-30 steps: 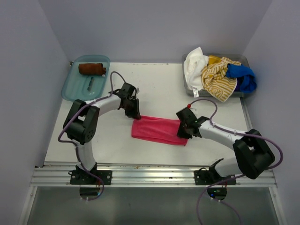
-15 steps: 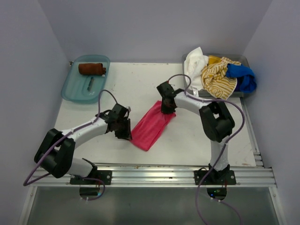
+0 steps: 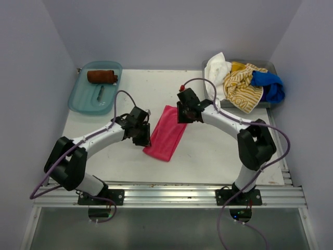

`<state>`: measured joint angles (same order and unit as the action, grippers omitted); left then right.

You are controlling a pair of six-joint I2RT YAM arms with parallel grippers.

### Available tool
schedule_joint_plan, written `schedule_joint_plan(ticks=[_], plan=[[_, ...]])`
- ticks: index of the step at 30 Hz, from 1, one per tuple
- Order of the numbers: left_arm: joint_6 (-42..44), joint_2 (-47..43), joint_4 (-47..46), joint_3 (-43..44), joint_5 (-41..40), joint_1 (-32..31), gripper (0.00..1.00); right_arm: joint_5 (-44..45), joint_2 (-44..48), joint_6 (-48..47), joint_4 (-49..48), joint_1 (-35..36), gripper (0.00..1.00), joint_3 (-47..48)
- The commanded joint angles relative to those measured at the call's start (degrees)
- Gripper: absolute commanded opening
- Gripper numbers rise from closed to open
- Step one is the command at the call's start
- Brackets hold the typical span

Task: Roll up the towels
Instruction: Fold the towel

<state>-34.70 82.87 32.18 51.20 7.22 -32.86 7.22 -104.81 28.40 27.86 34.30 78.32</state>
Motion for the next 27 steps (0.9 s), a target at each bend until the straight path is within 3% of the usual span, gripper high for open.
schedule_joint_plan(ticks=[1, 7, 13, 19, 26, 27], plan=[[2.7, 4.74, -2.99, 2.94, 0.07, 1.92, 0.26, -2.92, 6.45, 4.02, -2.63, 3.04, 0.3, -7.02], [3.15, 10.2, -5.98, 1.63, 1.83, 2.45, 0.24, -2.74, 5.33, 6.49, -5.53, 4.1, 0.28, -10.65], [0.69, 6.53, -7.75, -4.08, 4.2, 1.23, 0.23, 1.03, -1.7, 2.36, -5.01, 3.67, 0.28, -6.71], [-0.9, 3.62, -5.92, -3.66, 4.29, -2.29, 0.23, 3.23, -6.36, -1.15, -2.2, 1.21, 0.27, -1.52], [0.86, -2.09, -0.11, 1.44, 1.57, -2.21, 0.25, 4.39, 1.0, -2.83, 0.88, 1.12, 0.29, -1.42], [0.95, -2.71, 0.24, 1.79, 1.04, -2.21, 0.26, 3.33, 2.32, -2.3, 0.45, 1.12, 0.35, -2.12]])
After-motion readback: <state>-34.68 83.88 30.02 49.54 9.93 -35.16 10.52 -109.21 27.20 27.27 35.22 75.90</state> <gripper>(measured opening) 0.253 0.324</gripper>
